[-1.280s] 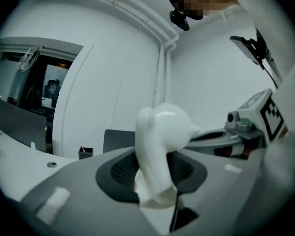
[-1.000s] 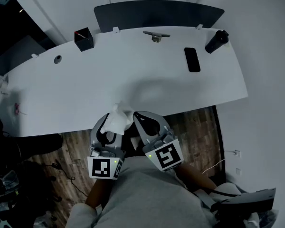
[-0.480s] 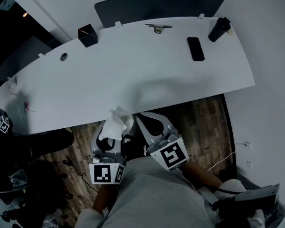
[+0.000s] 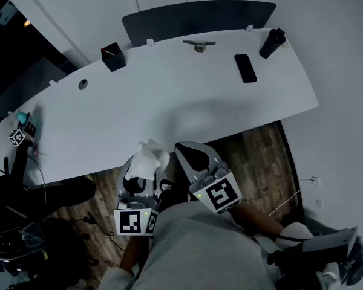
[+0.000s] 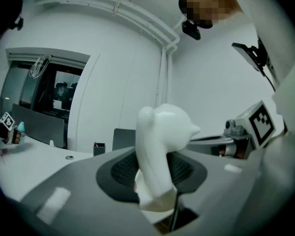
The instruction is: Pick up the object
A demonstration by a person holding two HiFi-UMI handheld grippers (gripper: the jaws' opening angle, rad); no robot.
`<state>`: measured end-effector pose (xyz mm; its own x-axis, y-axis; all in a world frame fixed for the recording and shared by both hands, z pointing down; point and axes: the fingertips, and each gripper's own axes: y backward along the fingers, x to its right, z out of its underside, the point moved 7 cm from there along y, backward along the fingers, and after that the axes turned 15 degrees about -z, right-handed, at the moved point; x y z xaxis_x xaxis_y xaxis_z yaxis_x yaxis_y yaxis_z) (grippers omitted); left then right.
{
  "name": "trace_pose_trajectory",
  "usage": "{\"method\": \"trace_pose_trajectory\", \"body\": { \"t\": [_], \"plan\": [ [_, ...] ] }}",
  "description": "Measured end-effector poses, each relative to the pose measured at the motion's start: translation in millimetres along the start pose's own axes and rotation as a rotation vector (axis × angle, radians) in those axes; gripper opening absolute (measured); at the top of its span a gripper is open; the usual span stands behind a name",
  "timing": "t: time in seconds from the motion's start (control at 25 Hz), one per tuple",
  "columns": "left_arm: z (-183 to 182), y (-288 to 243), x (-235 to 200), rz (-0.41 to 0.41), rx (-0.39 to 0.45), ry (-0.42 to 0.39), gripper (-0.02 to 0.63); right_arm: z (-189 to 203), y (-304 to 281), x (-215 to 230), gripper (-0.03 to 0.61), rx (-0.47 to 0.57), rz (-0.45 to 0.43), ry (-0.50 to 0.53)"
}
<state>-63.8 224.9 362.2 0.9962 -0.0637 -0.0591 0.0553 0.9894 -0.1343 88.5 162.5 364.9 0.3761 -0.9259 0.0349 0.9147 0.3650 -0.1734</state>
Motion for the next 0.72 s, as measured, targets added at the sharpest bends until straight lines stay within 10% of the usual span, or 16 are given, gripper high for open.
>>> {"method": "trace_pose_trajectory", "body": {
  "t": [0.72],
  "plan": [
    [-13, -6, -7, 0.066, 0.041, 0.032, 0.147, -16, -17, -6, 0.000, 0.017, 0.046, -0.001]
  ]
}}
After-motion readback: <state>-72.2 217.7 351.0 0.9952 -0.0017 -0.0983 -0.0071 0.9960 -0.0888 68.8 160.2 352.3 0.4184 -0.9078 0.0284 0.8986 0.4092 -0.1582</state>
